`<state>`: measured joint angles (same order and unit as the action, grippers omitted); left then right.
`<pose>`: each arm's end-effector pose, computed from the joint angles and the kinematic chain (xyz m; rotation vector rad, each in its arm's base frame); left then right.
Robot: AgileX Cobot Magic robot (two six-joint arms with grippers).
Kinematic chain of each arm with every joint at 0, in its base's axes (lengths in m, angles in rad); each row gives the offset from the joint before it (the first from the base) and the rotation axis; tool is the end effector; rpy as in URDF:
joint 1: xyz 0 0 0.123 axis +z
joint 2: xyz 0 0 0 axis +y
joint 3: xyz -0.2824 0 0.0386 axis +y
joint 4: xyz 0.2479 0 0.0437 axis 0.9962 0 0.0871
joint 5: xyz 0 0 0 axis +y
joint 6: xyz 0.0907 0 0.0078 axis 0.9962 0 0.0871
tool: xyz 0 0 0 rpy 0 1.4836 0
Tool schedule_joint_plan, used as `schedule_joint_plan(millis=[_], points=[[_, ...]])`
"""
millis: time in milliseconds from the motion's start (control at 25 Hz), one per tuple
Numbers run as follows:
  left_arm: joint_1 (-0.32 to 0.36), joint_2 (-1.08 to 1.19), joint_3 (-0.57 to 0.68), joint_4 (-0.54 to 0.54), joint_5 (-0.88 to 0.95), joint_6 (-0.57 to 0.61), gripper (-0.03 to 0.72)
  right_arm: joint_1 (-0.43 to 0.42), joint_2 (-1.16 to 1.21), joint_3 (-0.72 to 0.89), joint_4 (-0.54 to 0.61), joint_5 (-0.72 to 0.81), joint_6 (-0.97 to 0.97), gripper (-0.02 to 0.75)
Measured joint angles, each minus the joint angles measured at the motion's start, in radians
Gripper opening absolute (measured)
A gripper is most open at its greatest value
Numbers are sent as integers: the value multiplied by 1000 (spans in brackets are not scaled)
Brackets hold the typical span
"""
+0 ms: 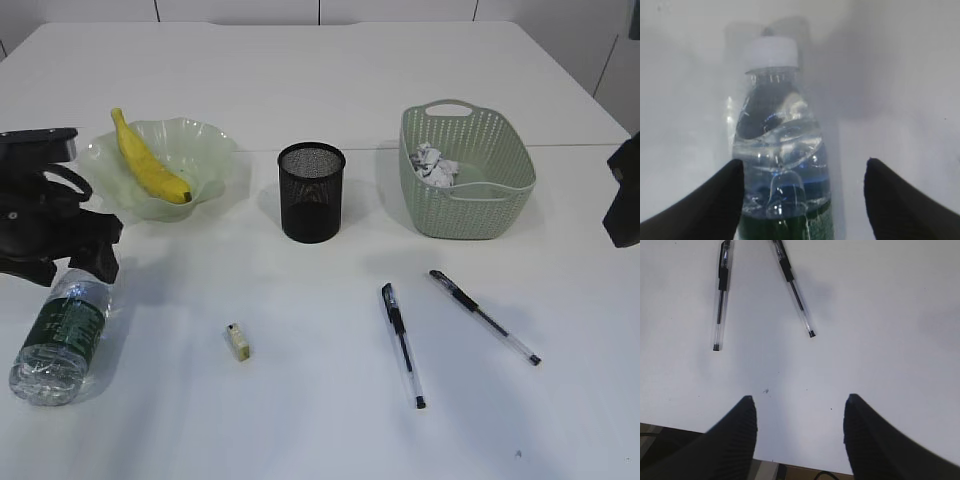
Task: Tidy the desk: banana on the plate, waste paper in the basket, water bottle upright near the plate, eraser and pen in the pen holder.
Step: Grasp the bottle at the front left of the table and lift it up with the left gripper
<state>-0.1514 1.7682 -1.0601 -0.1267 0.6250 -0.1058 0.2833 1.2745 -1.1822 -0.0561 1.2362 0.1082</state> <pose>0.3343 -0.0578 0.1783 -0.0637 2.8248 -0.1868 0.2267 0.0610 0.3390 -0.2589 2.7957 0.0136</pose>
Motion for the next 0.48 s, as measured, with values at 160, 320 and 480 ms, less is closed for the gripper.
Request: schedule_joint_plan(millis=[160,320,480], points=[[-25,47,-30,102,-4,-101,532,0,0,0,0,2,0,412],[-27,57,-37,139,-5,-153,532,0,0,0,0,2,0,412],[-27,83,-39,145,-5,-160,532,0,0,0,0,2,0,412]])
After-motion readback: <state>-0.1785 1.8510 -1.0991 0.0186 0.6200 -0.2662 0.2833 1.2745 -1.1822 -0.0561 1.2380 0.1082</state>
